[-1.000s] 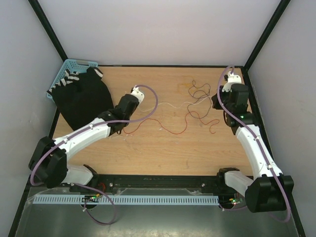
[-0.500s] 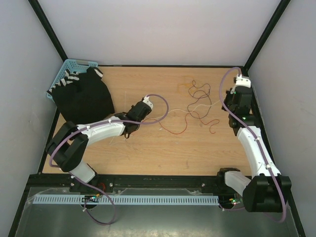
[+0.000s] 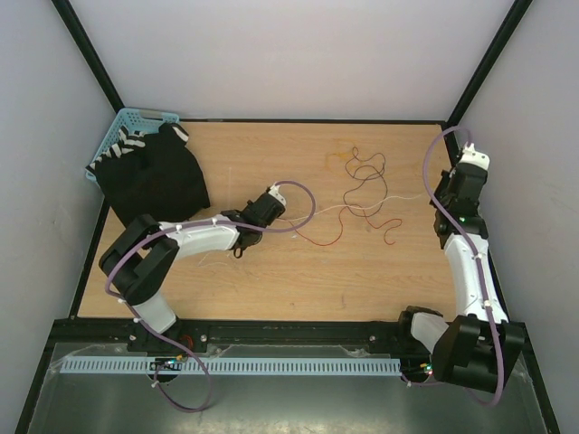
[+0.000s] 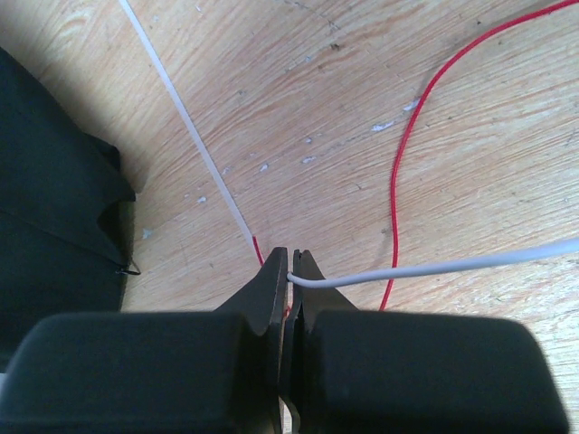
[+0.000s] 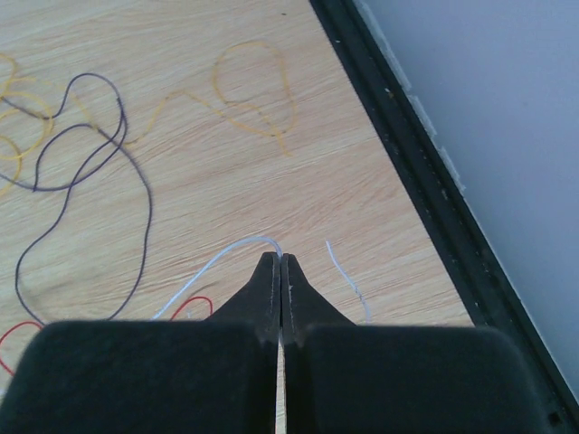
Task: Zip-tie the wires
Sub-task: Straighten the cable at the center of the board.
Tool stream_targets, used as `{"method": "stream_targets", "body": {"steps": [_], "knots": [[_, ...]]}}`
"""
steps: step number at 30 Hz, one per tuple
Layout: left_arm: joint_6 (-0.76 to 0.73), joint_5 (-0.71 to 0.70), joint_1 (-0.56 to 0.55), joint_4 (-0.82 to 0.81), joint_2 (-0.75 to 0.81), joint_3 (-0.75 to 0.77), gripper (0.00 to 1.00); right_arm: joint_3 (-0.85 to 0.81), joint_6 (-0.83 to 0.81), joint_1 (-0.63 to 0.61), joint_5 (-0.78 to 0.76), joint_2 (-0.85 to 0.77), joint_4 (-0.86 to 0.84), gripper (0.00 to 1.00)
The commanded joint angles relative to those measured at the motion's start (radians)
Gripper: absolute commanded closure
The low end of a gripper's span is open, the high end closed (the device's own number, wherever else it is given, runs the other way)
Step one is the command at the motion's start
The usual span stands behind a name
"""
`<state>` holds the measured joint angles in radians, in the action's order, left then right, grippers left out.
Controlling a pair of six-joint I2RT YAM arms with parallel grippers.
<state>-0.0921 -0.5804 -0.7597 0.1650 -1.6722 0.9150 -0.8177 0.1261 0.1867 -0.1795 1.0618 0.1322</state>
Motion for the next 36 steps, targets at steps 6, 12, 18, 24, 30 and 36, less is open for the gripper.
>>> {"method": "stream_targets", "body": {"steps": [6,12,18,24,30,36], "knots": [[0.023,0.005,-0.007,0.001,-0.059,0.036,1.0,-0.016,-0.007,0.049,0.006,-0.026,-0.01,1.0],[0.026,0.032,-0.007,0.033,-0.101,0.068,0.93,-0.015,-0.017,0.052,-0.008,-0.025,-0.009,1.0],[0.038,0.077,-0.006,0.048,-0.113,0.081,0.82,-0.031,-0.012,0.063,-0.003,-0.009,-0.009,1.0],[0.043,0.091,-0.005,0.057,-0.125,0.082,0.79,-0.061,-0.012,0.091,-0.004,0.004,-0.006,1.0],[0.045,0.091,0.001,0.067,-0.134,0.084,0.78,-0.078,-0.019,0.104,-0.002,0.011,-0.005,1.0],[0.056,0.118,0.027,0.07,-0.091,0.073,0.73,-0.104,-0.027,0.14,-0.01,0.031,0.003,1.0]]}}
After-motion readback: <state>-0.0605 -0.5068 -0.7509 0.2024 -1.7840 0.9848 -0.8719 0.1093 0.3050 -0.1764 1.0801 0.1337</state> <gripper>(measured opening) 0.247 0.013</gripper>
